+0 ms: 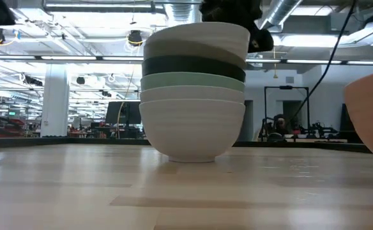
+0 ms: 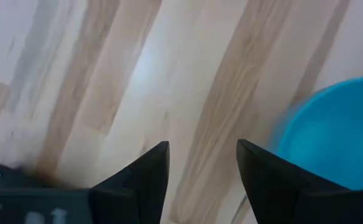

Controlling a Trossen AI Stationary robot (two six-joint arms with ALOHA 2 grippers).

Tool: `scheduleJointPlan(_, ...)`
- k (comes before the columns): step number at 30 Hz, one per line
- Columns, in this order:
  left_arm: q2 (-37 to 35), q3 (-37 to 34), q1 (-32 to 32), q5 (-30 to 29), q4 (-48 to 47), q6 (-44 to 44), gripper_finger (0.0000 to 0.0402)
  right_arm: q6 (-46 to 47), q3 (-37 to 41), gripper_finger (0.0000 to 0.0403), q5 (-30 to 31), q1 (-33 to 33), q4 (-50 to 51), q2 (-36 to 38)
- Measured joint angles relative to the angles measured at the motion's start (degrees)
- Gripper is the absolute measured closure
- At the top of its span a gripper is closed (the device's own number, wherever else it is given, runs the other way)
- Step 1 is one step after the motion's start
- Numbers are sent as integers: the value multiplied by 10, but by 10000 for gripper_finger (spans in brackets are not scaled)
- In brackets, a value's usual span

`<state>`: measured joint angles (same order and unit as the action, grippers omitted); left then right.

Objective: Nest bowls inside each other
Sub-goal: Stack the white bowl on top of the gray bowl

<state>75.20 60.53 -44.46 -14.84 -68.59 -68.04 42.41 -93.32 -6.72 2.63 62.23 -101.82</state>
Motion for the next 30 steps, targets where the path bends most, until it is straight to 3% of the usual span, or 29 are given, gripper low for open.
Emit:
scheduleJointPlan(8,74,0,-18,11,64,-24,221,-8,-1,336,-15,-1,-31,8)
scheduleJointPlan(14,74,0,-20,32,76,-53,221,-40,-1,325,-49,2,-13,5)
scheduleJointPlan(20,74,0,-22,41,69,-77,221,-63,-1,311,-42,4,-64,2)
scheduleJointPlan(30,74,-20,-22,41,82,-105,221,-93,-1,310,-27,2,-22,2)
